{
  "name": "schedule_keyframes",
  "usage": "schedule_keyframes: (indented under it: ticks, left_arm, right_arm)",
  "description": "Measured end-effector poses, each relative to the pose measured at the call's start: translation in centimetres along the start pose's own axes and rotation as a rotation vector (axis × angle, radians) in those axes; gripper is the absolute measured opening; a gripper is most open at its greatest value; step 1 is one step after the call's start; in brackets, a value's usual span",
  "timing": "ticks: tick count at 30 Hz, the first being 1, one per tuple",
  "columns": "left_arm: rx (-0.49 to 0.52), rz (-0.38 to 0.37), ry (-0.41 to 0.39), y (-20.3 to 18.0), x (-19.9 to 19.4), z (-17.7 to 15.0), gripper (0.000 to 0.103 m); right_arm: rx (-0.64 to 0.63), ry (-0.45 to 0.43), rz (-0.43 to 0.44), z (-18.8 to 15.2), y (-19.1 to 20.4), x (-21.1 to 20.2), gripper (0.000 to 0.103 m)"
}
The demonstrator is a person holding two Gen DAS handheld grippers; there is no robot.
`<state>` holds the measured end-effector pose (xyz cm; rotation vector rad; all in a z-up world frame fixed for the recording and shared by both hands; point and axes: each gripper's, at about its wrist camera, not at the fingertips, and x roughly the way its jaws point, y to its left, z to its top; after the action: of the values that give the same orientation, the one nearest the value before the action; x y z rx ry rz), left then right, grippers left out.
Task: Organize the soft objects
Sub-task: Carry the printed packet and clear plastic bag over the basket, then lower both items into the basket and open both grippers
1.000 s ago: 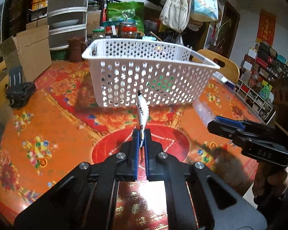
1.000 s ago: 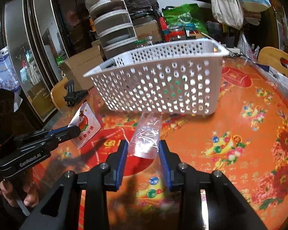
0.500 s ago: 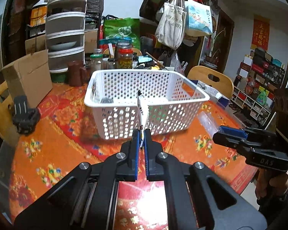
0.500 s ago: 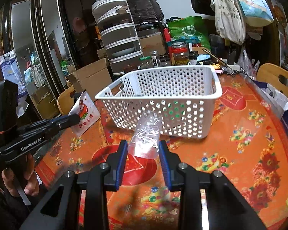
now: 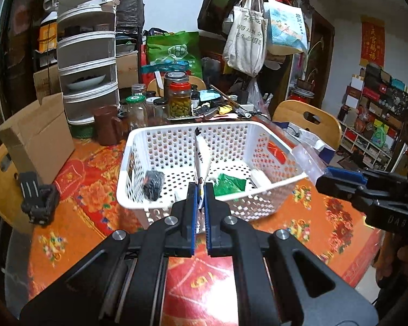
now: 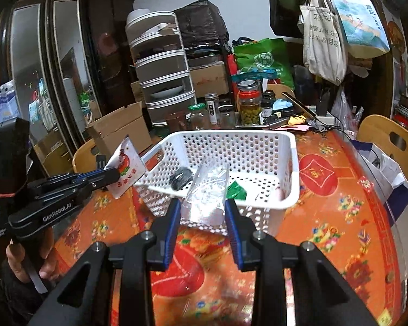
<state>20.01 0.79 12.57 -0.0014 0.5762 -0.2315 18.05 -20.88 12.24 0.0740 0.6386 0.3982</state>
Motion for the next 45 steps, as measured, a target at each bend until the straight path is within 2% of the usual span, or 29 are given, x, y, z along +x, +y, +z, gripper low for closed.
schedule_keyframes:
  ticks: [11, 19, 29, 35, 40, 45]
  left_arm:
    - [0.039, 0.072, 0.043, -0.1, 5.2, 4.0, 0.004]
    - [0.064, 0.108, 0.110, -0.4, 10.1, 6.0, 0.004]
    - [0.050, 0.133, 0.245, 0.4, 17.4, 7.0, 0.004]
    - [0.031, 0.130, 0.372, 1.2, 21.7, 6.1, 0.004]
    - [0.023, 0.127, 0.473, 1.7, 24.3, 4.9, 0.004]
    - [0.020, 0.137, 0.533, 1.7, 25.6, 4.2, 0.004]
  right_arm:
    - [0.000, 0.058, -0.035, 3.3, -1.3, 4.1, 0.032]
    - [-0.007, 0.134, -0.085, 5.3, -2.6, 8.5, 0.032]
    - [0.002, 0.246, -0.128, 6.0, -4.3, 13.9, 0.032]
    - [0.014, 0.321, -0.132, 5.8, -5.2, 16.6, 0.032]
    - [0.026, 0.386, -0.136, 5.7, -5.8, 18.5, 0.032]
    - [0.031, 0.443, -0.138, 5.5, -6.1, 20.0, 0.032]
